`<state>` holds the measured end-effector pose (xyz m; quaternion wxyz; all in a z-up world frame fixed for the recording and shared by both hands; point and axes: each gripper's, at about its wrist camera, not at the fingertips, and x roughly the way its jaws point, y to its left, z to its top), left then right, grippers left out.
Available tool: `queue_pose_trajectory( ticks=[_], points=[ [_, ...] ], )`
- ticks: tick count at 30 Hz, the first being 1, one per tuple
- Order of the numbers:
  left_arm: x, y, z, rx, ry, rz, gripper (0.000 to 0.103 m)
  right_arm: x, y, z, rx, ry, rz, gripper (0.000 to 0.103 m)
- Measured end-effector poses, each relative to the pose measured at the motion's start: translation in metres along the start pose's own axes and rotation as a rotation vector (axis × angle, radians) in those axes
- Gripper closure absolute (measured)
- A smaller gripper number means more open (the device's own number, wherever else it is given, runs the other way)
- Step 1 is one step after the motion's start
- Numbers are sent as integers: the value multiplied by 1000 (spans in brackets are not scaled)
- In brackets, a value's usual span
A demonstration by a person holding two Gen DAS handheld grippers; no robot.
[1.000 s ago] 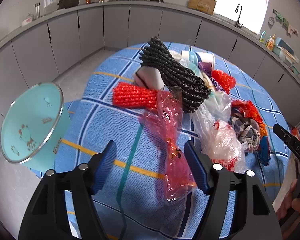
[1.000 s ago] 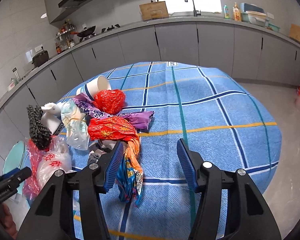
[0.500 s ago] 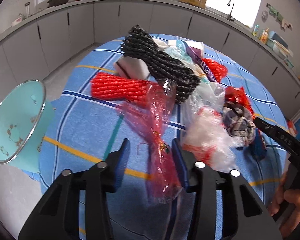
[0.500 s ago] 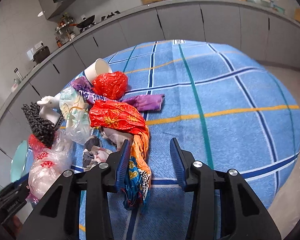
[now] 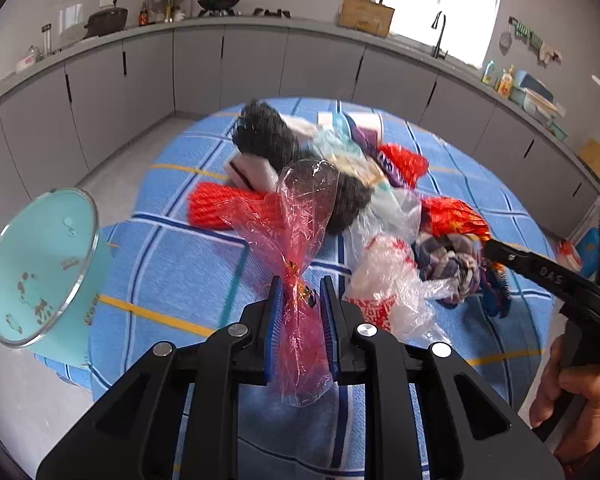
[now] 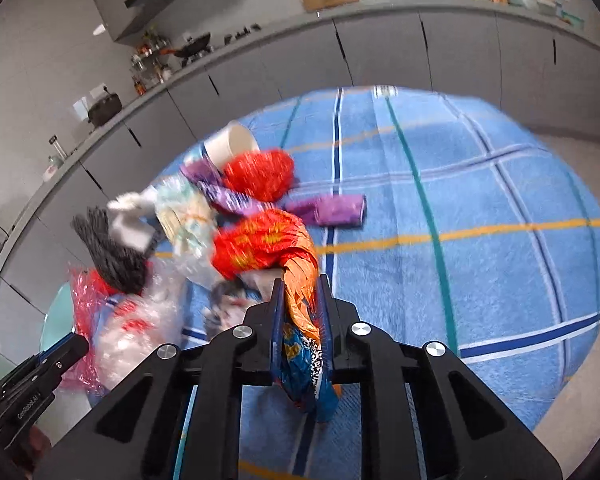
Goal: Collect trash
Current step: 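Grasp the pink plastic bag with the left tool while the right tool grasps the colorful wrapper, then carry the pink bag and colorful wrapper over the light-blue bucket with both tools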
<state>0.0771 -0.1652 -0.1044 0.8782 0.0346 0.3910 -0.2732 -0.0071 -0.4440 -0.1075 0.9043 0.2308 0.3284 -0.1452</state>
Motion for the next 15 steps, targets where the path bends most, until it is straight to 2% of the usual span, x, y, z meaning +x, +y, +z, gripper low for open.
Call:
queue_pose_trajectory(
  ticks=[7, 15],
  points=[
    [-30, 17, 3, -31, -71, 9, 84, -44, 21, 10, -33, -121, -3, 86],
    [-64, 48, -1, -77, -126, 23, 84, -65, 59, 7, -70, -163, 42, 86]
  ],
)
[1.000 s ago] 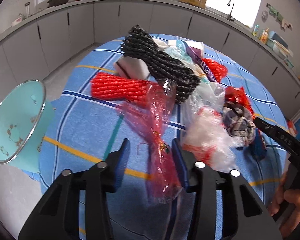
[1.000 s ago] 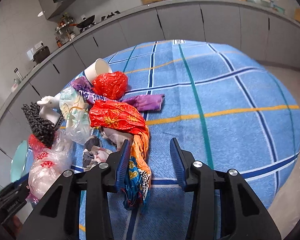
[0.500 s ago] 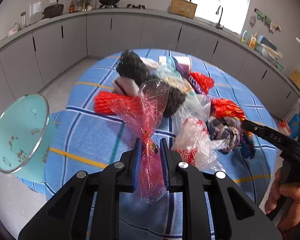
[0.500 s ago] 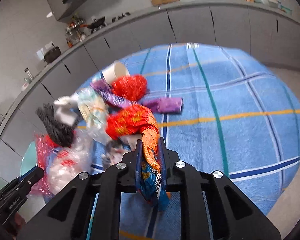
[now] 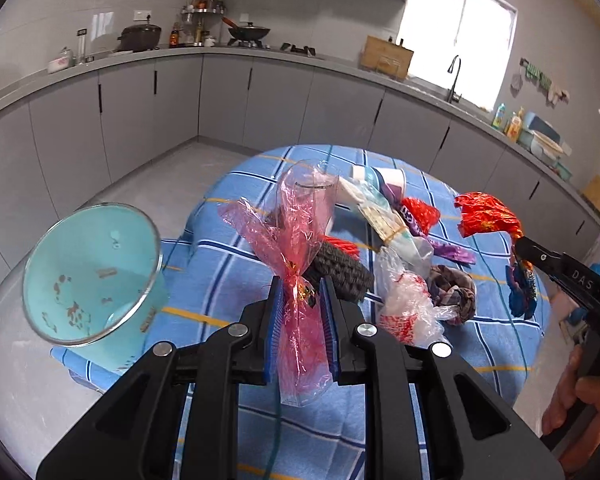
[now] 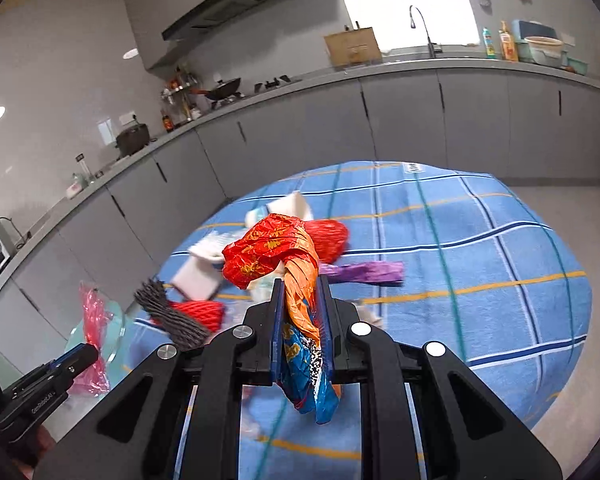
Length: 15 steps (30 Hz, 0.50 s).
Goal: Collect trash
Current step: 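Carry the pink bag and colorful wrapper over the light-blue bucket with both tools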
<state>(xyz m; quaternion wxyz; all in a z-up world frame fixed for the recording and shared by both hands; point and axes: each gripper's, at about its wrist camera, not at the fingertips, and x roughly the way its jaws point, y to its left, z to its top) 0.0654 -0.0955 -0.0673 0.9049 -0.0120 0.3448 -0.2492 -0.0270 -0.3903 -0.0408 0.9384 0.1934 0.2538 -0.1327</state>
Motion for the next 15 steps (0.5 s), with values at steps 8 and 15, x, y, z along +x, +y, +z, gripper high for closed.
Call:
queue_pose_trajectory(
  ticks=[8, 15],
  points=[
    [-22, 34, 3, -42, -33, 81, 84, 0, 54, -10, -62, 23, 91, 86],
    [-33, 77, 1, -92, -35, 190, 84, 13, 114, -17, -125, 51, 178, 86]
  ],
)
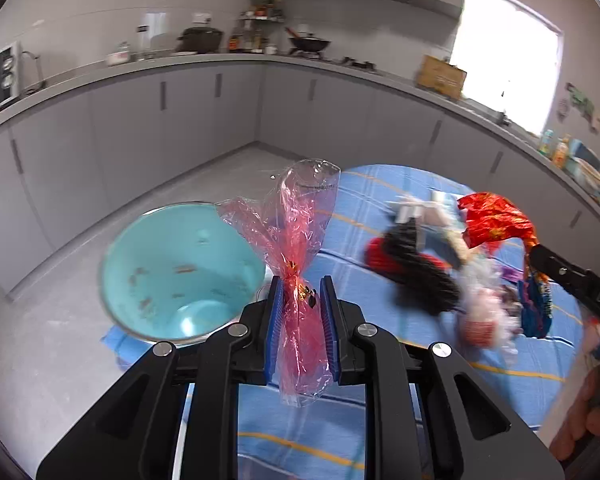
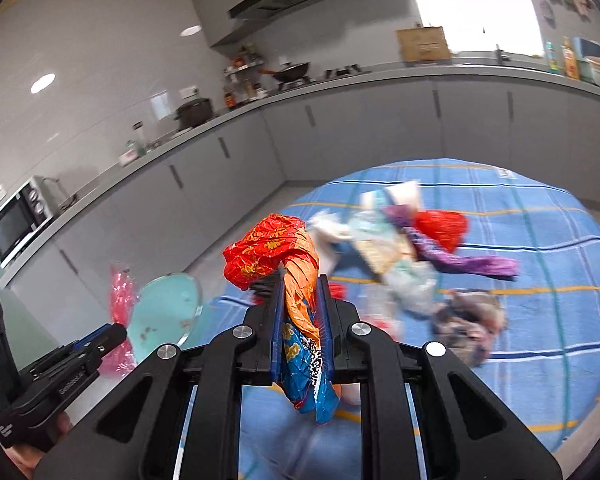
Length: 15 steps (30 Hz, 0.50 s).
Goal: Collect trash
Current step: 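Carry the pink bag and colorful wrapper over the light-blue bucket with both tools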
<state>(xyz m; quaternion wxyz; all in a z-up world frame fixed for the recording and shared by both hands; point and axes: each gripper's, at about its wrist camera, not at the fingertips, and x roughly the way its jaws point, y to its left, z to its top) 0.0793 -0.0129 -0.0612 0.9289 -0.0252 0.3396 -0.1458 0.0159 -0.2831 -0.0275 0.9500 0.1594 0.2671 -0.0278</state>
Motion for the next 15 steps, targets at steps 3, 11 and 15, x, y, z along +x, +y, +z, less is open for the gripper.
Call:
queue_pose_trajectory(
  ticks=[3, 11, 15],
  points=[
    [2, 23, 1, -36, 9, 37, 84, 14, 25, 0, -29, 21, 38, 86],
    [8, 74, 0, -102, 26, 117, 84, 56, 82, -5, -74, 92, 121, 86],
    [16, 87, 2, -118, 37, 141, 84, 72, 102, -5, -90, 109, 150, 86]
  ],
)
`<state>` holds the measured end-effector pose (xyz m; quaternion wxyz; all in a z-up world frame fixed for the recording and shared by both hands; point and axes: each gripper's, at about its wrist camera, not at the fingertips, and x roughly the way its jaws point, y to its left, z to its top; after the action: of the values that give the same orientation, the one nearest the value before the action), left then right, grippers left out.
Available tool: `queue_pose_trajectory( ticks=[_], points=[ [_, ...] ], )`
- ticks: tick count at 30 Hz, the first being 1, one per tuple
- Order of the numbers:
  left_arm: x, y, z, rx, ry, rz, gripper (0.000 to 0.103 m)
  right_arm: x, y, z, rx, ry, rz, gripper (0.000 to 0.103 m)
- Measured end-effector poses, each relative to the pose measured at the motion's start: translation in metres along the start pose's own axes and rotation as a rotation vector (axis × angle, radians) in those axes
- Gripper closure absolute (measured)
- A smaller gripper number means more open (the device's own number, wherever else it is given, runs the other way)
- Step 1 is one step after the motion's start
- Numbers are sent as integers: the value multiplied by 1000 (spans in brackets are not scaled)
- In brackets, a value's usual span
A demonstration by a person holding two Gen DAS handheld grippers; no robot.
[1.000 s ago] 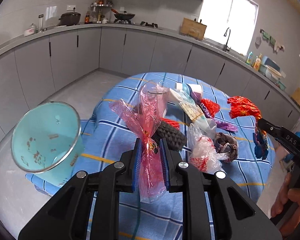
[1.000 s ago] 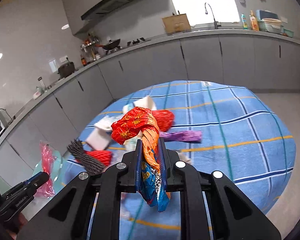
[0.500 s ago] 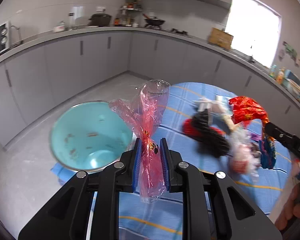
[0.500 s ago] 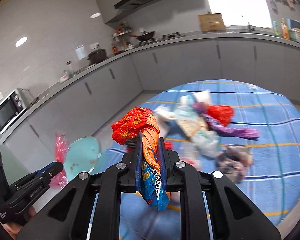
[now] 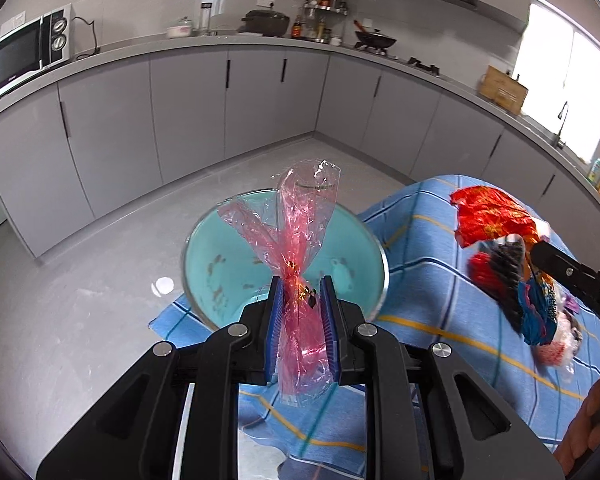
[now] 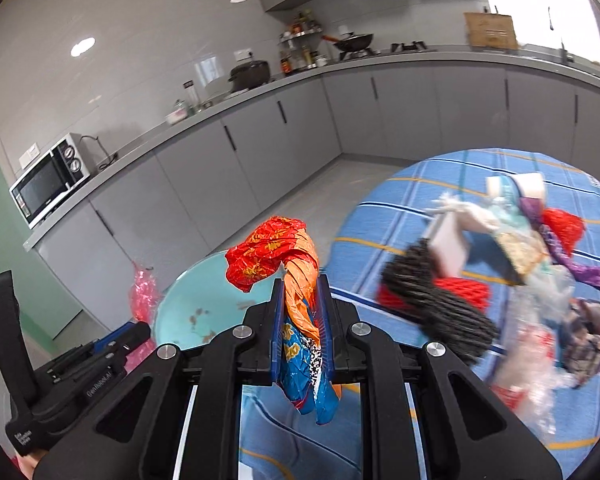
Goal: Collect trash
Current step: 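Carry the pink bag and colorful wrapper over the light-blue bucket with both tools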
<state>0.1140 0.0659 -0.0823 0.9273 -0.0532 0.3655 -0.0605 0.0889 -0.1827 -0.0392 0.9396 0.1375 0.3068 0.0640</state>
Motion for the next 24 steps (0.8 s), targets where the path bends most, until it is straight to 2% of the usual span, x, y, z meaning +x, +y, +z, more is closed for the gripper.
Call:
queue_pose_trajectory(
  ticks=[15, 24],
  points=[
    [41, 13, 13, -14, 51, 37, 84, 77, 28, 2, 41, 136, 63, 86],
    [71, 15, 18, -13, 105, 43, 84, 115, 33, 0, 85, 202, 61, 86]
  ],
)
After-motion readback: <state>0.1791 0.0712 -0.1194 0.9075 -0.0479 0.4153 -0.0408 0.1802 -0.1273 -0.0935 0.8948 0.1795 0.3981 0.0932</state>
